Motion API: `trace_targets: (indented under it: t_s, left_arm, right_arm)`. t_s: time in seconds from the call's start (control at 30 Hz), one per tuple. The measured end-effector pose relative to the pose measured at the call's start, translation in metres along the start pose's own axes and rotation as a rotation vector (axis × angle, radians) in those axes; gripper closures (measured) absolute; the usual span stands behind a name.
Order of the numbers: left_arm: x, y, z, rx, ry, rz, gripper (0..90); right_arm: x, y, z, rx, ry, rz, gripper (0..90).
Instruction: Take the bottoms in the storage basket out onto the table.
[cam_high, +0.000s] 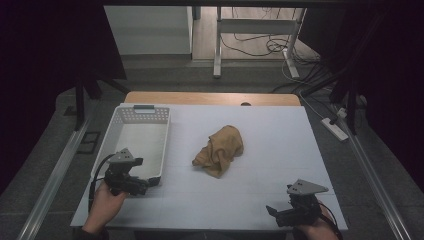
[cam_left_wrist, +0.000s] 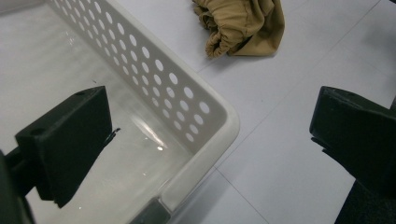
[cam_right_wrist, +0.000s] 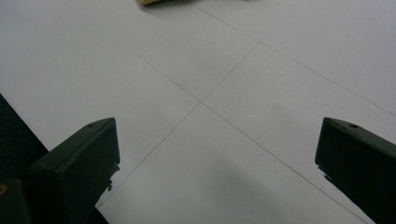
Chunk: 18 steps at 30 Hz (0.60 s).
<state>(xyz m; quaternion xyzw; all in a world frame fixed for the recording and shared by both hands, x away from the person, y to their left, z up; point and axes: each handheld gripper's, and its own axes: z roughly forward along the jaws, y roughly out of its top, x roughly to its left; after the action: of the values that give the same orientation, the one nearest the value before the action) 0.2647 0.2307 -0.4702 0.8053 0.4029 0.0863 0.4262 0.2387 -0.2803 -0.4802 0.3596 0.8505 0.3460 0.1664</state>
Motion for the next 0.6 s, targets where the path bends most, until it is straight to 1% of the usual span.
trace_targets:
  t_s: [0.6]
  left_arm:
    - [-0.002, -0.012, -0.011, -0.013, 0.005, -0.011, 0.0]
  right_arm:
    - [0.000, 0.000, 0.000, 0.001, -0.002, 0.003, 0.3]
